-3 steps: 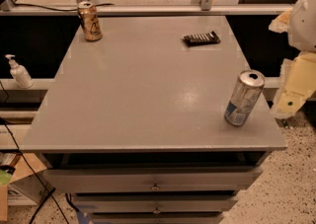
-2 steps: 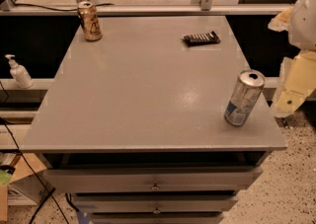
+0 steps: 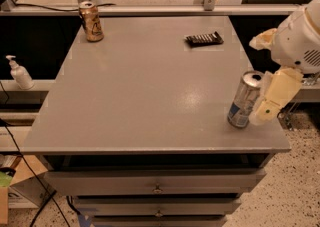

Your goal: Move redbull can near orange can

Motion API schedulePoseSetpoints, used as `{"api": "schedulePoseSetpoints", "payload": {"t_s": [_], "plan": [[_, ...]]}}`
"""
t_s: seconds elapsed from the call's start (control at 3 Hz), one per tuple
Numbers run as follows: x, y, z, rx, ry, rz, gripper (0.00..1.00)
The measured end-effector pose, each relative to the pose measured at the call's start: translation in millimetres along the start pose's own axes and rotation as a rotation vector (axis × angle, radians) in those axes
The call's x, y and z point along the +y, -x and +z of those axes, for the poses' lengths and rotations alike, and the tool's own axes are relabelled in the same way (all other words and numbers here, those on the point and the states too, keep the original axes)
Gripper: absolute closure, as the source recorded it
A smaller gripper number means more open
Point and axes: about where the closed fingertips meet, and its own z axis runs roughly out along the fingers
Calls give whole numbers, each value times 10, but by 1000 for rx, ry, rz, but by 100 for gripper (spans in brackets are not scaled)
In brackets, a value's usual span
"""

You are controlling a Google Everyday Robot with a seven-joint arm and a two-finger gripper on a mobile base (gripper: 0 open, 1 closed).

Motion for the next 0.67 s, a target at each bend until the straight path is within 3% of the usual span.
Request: {"api": "schedulePoseSetpoints", "payload": {"t_s": [0.33, 0.67], "plan": [[-10, -2, 257, -42, 51, 20, 0], [-46, -64, 391, -52, 79, 46, 16]]}}
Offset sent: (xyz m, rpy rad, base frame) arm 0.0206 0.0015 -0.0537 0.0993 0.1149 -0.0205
